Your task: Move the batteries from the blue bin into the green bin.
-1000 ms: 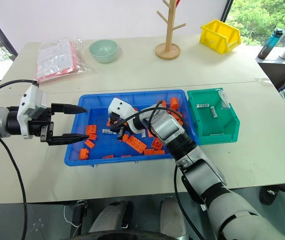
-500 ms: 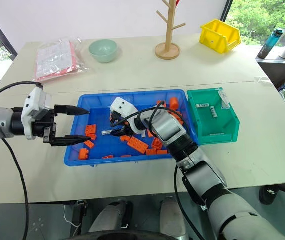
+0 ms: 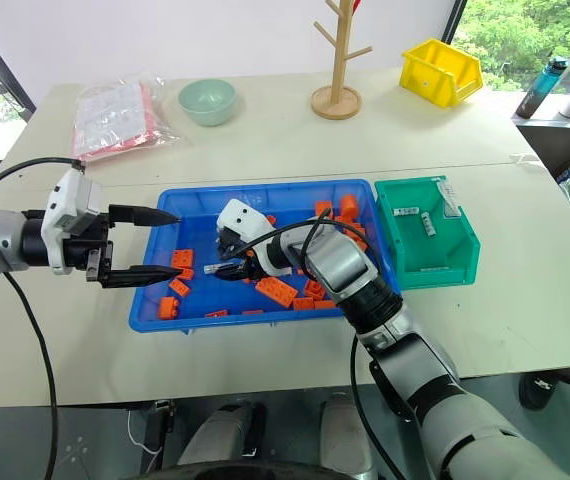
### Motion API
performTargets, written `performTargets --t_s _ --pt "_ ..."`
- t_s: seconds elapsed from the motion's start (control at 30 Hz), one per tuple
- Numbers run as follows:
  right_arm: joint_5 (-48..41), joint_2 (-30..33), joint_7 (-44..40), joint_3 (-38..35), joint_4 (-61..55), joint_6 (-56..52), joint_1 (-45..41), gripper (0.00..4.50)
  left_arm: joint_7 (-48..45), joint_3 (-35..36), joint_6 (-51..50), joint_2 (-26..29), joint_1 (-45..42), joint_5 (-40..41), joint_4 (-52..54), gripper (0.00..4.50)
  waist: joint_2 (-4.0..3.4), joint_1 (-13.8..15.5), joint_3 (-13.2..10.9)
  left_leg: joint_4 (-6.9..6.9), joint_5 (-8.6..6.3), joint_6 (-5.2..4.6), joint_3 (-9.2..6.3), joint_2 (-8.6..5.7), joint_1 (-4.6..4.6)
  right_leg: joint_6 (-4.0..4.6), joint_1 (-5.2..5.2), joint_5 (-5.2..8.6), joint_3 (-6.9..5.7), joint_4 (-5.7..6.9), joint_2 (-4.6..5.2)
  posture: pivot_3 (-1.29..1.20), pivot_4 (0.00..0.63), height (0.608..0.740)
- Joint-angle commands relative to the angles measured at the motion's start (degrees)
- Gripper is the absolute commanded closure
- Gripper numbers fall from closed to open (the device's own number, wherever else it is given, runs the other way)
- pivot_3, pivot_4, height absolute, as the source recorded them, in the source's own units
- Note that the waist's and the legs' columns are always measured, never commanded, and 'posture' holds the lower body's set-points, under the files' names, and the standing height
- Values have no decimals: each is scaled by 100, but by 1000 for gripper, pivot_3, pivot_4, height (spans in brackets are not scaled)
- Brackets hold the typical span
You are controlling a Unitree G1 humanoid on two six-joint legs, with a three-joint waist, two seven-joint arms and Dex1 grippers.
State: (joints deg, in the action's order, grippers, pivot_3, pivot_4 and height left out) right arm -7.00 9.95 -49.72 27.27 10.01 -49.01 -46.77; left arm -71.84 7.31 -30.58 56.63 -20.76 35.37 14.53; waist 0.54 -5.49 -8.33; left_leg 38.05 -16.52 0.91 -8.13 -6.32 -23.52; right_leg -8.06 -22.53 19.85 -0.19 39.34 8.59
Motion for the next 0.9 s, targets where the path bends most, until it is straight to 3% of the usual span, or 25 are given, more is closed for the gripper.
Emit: performTargets --t_s 0.03,0.1,0.2,0.4,0.53,0.67,0.73,0.9 --pt "183 -58 -54 236 263 537 -27 2462 -37 13 45 18 -113 -21 -1 0 1 -4 1 0 0 0 0 0 0 0 0 0 0 0 0 0 150 719" --pt "241 -92 -30 231 454 732 -33 3087 -36 7 41 7 -128 -22 -3 0 1 -5 1 1 0 0 0 2 0 0 0 0 0 0 -1 0 150 719" --pt "268 -89 -59 180 555 849 -46 4454 -15 1 34 -17 -132 -14 10 0 1 0 1 1 0 0 0 1 0 0 1 0 0 0 -1 0 150 719" --pt "129 61 -21 -162 190 570 -58 4444 23 -10 43 -96 -90 -29 4 0 1 7 0 2 0 0 -1 0 0 0 3 0 0 0 -1 0 150 719" --pt "-466 570 25 -1141 -1020 -499 -173 4444 101 17 72 -249 2 -21 -66 0 -2 47 -1 4 0 0 -3 -6 -2 0 2 0 0 0 3 0 150 719" --pt "-1093 1430 111 -2362 -2078 -1740 -235 4444 137 62 123 -349 62 -15 -133 0 -3 155 -2 5 0 -1 0 -6 -5 0 2 0 0 -2 4 0 150 719" --pt "-967 2353 202 -2900 -2348 -1827 19 4444 143 -6 229 -433 44 -83 -155 0 -3 228 -2 7 0 -1 -2 -7 -5 0 7 0 0 -5 5 0 150 719" --pt "-1137 3783 330 -4052 -2618 -2326 763 4444 105 -138 354 -610 -94 -142 -299 0 -1 333 -1 10 -4 -7 7 -16 -6 0 16 0 2 -18 15 0 150 719"
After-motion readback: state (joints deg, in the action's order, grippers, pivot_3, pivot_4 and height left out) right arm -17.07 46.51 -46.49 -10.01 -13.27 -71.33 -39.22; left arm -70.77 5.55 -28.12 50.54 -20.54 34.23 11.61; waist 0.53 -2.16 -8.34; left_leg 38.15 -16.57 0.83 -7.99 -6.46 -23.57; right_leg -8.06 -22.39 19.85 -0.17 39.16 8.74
